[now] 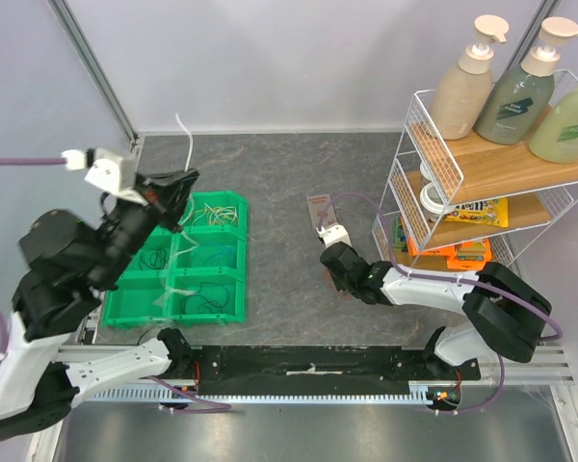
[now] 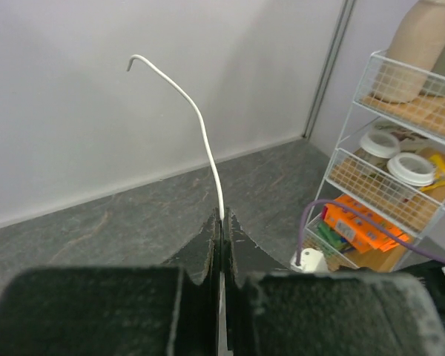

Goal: Untangle the cables

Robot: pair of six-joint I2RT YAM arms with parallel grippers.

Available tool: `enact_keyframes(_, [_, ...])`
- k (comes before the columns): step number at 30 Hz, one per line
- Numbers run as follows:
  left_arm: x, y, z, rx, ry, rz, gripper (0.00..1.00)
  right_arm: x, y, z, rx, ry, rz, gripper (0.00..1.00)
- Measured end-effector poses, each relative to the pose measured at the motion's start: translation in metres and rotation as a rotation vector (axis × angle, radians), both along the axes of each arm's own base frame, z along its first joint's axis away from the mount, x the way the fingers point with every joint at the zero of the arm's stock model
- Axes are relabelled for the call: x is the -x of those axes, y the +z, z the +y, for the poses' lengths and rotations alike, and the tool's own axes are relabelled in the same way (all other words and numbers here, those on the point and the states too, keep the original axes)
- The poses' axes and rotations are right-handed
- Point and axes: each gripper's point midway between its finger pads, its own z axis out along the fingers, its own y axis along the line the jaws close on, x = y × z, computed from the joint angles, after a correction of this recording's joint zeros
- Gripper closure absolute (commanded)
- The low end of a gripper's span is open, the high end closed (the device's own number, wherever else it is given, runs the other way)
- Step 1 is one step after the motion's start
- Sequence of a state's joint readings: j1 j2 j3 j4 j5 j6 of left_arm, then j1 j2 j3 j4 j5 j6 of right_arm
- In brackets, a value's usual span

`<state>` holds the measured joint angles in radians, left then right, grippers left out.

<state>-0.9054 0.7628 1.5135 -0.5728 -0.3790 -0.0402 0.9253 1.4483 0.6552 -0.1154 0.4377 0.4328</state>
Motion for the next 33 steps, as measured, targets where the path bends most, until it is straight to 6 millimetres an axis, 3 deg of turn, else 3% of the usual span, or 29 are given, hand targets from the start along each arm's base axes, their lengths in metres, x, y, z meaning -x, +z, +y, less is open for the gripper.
enact_keyframes(7, [-0.047, 0.002, -0.035, -0.123, 0.083, -0.021, 0.98, 0.007, -0.006, -0.007, 0.013, 0.01, 0.013, 0.99])
enact_keyframes(13, [-0.094, -0.011, -0.042, -0.206, 0.214, -0.009, 0.98, 0.01, -0.01, -0.009, 0.017, 0.013, 0.021, 0.99])
enact_keyframes(16, [-0.123, -0.024, -0.027, -0.223, 0.276, 0.03, 0.98, 0.01, -0.01, -0.009, 0.016, 0.014, 0.021, 0.99])
enact_keyframes(20, [-0.152, -0.031, 0.009, -0.176, 0.356, 0.077, 0.99, 0.009, -0.01, -0.009, 0.014, 0.014, 0.019, 0.99])
enact_keyframes(33, [-0.174, -0.033, 0.059, -0.105, 0.44, 0.11, 0.98, 0.009, -0.01, -0.009, 0.011, 0.016, 0.016, 0.99])
